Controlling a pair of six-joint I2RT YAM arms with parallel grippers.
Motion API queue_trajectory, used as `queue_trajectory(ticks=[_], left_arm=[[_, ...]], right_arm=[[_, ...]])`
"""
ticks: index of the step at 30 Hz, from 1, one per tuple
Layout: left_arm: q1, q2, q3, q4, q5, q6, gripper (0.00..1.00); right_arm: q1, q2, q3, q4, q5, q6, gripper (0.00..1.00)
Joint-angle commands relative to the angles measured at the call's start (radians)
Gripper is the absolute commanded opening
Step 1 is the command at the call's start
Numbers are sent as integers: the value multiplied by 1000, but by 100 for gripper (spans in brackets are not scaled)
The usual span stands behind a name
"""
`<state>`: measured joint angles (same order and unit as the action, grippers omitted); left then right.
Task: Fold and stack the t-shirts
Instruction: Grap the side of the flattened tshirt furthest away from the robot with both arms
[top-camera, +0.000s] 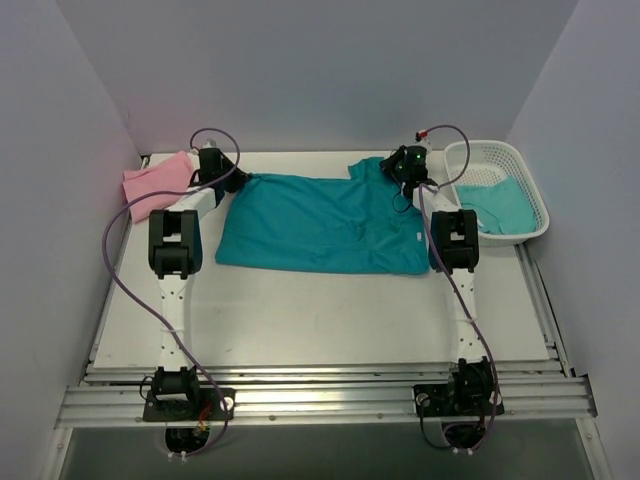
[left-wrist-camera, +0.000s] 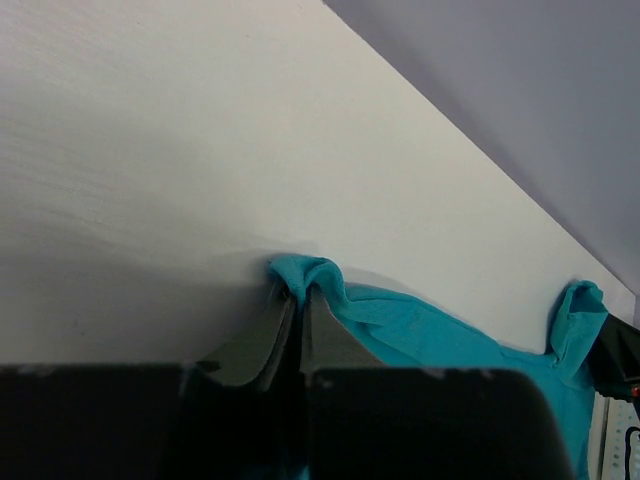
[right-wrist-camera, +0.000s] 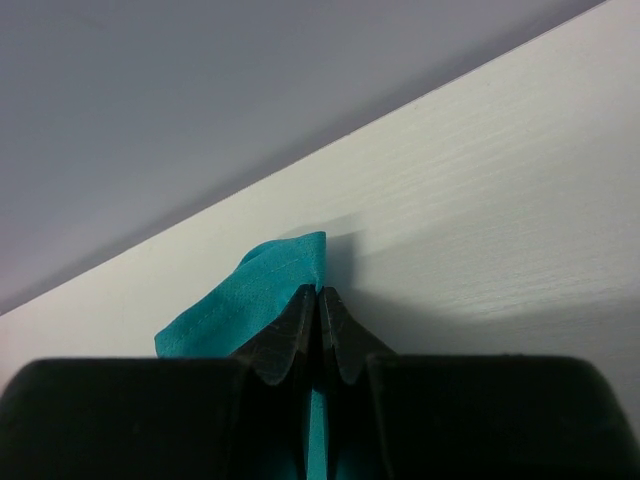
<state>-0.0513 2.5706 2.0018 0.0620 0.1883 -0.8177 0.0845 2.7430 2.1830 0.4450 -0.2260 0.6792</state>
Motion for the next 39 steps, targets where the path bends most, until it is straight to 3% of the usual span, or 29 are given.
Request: queue_trajectory(ticks=[1, 9, 17, 28, 39], left_arm=[[14, 16, 70, -40, -9, 38, 7], [31, -47, 110, -53, -3, 98, 5], [31, -110, 28, -1, 28, 107, 2], [33, -269, -178, 75, 40, 114, 2], [39, -513, -509, 173, 31, 137, 2]], right_arm=[[-9, -75, -14, -32, -15, -12, 0], [-19, -158, -31, -31, -19, -17, 0], [-17, -275, -155, 21, -44, -23, 0], [3, -491, -412, 78, -58, -44, 0], [57, -726, -690, 101, -29, -73, 0]])
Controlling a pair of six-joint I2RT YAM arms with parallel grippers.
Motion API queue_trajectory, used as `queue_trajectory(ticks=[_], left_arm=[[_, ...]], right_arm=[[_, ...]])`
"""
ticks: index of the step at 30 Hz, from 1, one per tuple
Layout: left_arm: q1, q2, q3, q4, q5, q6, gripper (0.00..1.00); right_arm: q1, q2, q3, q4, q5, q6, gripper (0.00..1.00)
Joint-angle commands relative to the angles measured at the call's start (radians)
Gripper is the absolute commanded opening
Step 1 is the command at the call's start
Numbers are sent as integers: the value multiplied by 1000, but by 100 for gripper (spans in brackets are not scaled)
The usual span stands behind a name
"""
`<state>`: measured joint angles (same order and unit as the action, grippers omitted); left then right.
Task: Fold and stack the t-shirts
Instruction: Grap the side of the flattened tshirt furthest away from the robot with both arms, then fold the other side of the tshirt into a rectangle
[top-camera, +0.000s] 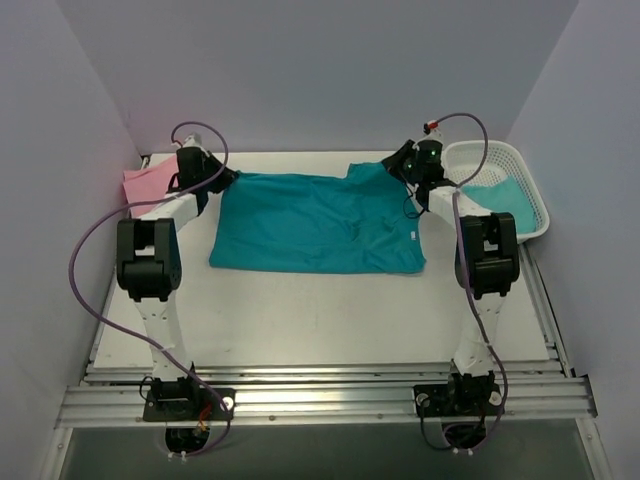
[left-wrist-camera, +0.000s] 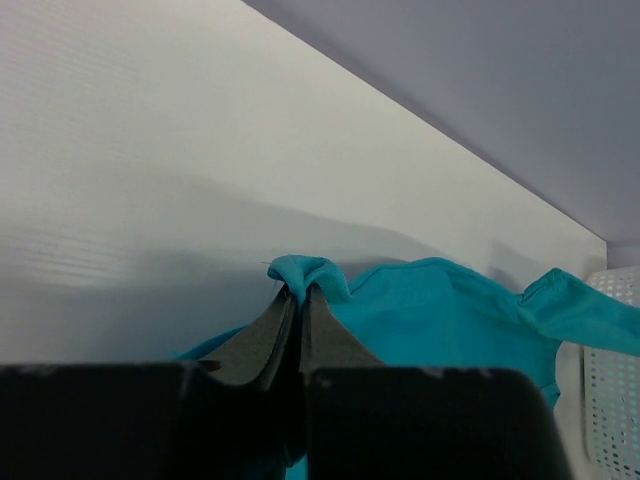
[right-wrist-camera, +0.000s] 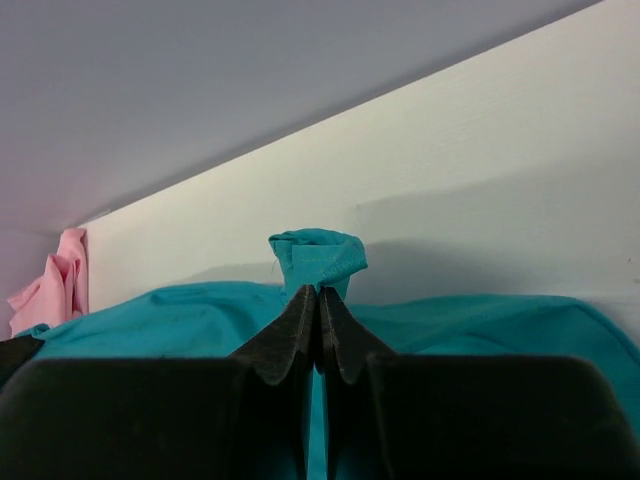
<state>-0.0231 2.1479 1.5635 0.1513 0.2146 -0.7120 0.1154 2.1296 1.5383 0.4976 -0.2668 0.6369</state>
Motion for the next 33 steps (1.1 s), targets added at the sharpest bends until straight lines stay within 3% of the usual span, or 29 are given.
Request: queue_trajectory(ticks=[1, 7, 16, 24, 33], left_arm=[[14, -120, -92, 90, 0, 34, 2], [15, -209, -243, 117, -24, 81, 3], [17, -214, -255, 37, -101, 170, 3], [11, -272, -436, 282, -109, 217, 9], [-35, -371, -536, 307, -181, 318, 6]], right_arm=[[30, -146, -65, 47, 15, -34, 0], [61, -307, -260, 59, 51, -49, 0], [53, -506, -524, 64, 130, -75, 0], [47, -525, -652, 116, 132, -59, 0], [46, -559, -750, 144, 167, -29, 0]])
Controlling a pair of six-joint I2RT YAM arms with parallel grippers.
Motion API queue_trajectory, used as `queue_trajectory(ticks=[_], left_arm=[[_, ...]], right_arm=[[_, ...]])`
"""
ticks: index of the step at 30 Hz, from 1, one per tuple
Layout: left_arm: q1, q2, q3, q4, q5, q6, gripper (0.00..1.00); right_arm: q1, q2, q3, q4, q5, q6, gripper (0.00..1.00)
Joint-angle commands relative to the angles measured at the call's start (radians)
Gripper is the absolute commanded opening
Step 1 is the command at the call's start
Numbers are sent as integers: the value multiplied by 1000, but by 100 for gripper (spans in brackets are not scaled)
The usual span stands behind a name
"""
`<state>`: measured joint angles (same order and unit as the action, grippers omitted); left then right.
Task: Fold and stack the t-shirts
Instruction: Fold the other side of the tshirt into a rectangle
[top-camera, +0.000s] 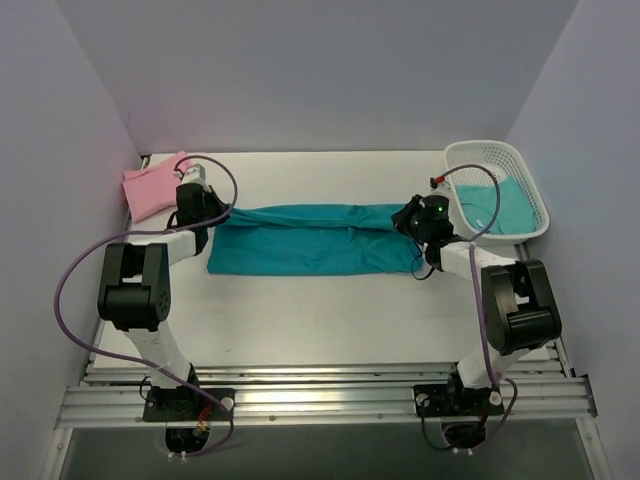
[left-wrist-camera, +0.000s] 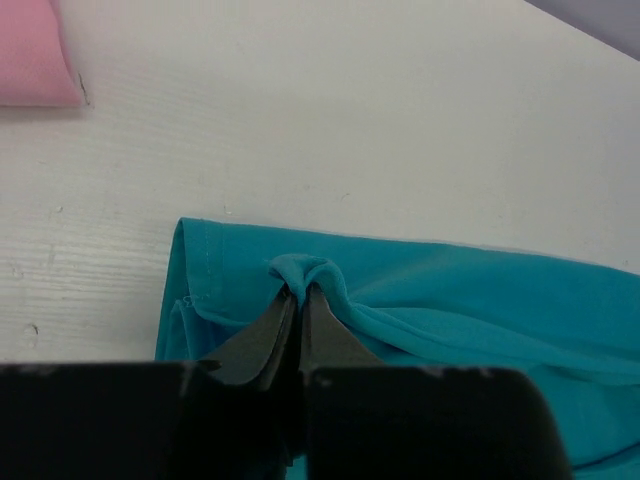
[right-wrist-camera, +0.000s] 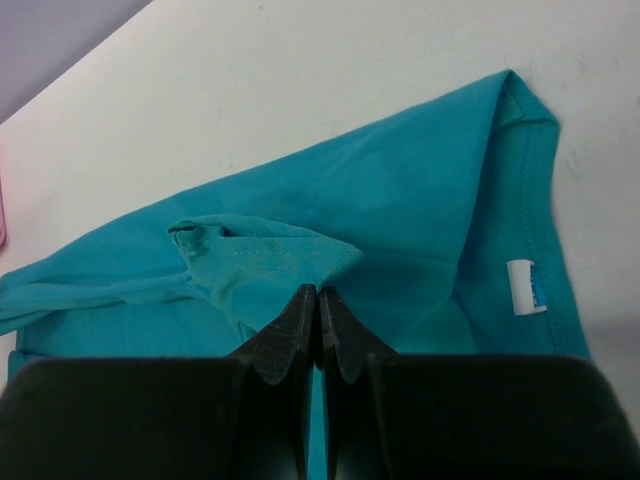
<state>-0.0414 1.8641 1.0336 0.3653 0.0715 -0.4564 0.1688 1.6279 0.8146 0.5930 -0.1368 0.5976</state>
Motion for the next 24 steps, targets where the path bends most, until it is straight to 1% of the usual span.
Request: queue_trajectory(ticks=[1, 5, 8, 9, 10, 11, 12, 13, 14, 15, 16, 18, 20, 22, 24], left_arm=[[-24, -95, -13, 89, -44, 70, 6], [-35, -120, -26, 58, -50, 84, 6], [-46, -140, -40, 34, -58, 85, 9], [-49, -149, -38, -4, -62, 87, 11], [-52, -151, -33, -28, -68, 90, 18], [-55, -152, -21, -52, -102, 87, 26], [-67, -155, -17, -89, -157, 88, 40], [-75, -158, -15, -98, -185, 93, 52], [-92, -169, -10, -120, -208, 97, 65], [-98, -175, -9, -132, -249, 99, 92], [-104, -183, -6, -143, -269, 99, 96], [-121, -210, -3, -163, -301, 98, 96], [-130, -239, -9, -169, -346, 84, 96], [-143, -299, -35, -157, -387, 55, 96], [-147, -359, -69, -128, -400, 36, 97]], right_arm=[[-6, -66, -37, 47, 43, 11, 0], [-6, -120, -97, 44, 60, 36, 0], [-2, -167, -152, 16, 101, 54, 0], [3, -192, -163, 2, 123, 54, 11], [8, -204, -184, -13, 134, 57, 30], [15, -217, -195, -40, 173, 65, 47], [18, -244, -219, -68, 204, 70, 81], [18, -261, -219, -68, 222, 82, 87], [26, -301, -242, -97, 267, 109, 89], [29, -321, -255, -116, 293, 122, 89], [37, -347, -264, -152, 321, 136, 90], [51, -413, -282, -174, 367, 156, 90], [55, -460, -287, -183, 376, 159, 90], [63, -470, -272, -182, 375, 160, 89], [70, -450, -229, -182, 368, 159, 89]])
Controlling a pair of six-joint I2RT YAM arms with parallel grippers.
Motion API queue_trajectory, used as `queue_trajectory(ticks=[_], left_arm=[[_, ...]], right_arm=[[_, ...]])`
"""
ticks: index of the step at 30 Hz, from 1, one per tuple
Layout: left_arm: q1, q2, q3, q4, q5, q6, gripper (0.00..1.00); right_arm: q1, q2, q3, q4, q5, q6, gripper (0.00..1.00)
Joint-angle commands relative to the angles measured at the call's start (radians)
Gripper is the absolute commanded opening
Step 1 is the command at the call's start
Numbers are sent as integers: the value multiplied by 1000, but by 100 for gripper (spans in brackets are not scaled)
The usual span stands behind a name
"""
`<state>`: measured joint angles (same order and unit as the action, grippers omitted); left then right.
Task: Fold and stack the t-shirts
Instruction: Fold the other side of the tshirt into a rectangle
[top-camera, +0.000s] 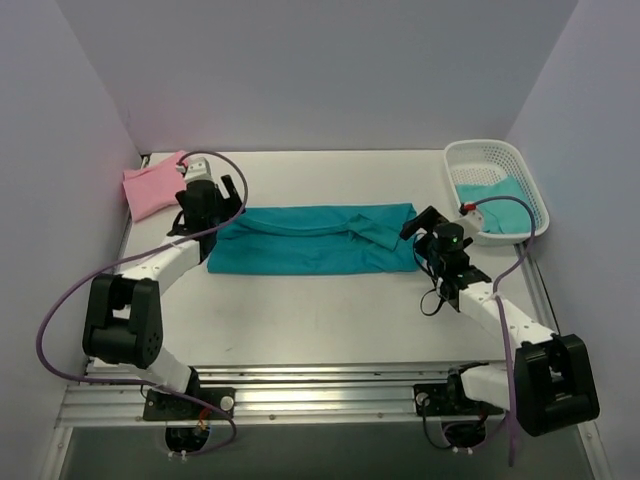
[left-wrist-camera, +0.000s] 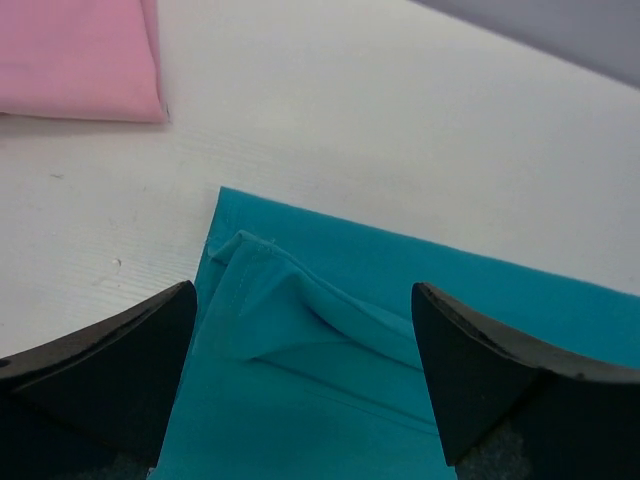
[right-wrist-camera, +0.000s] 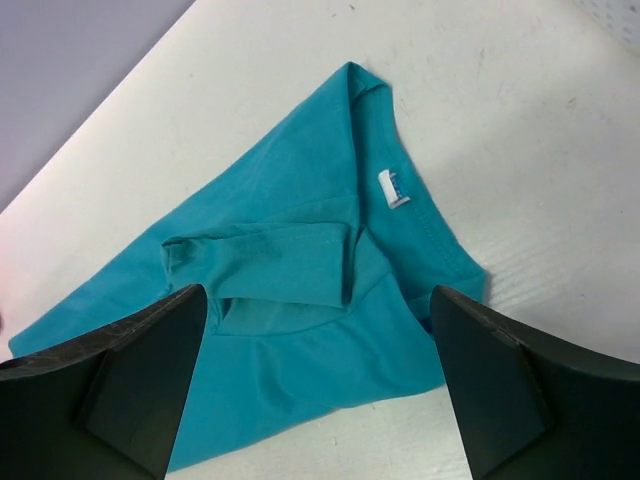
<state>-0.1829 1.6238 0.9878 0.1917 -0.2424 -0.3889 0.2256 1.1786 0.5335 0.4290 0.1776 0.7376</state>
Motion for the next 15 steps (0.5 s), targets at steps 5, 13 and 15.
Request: queue_trajectory(ticks=[5, 13, 15], left_arm=[[-9, -168, -44, 116, -57, -77, 98], [-9, -2, 97, 92, 97, -22, 97], [-7, 30, 97, 112, 112, -30, 97]], right_arm=[[37, 142, 164, 40, 7, 14, 86], [46, 407, 384, 97, -81, 16, 82], [52, 444, 407, 106, -93, 17, 82]])
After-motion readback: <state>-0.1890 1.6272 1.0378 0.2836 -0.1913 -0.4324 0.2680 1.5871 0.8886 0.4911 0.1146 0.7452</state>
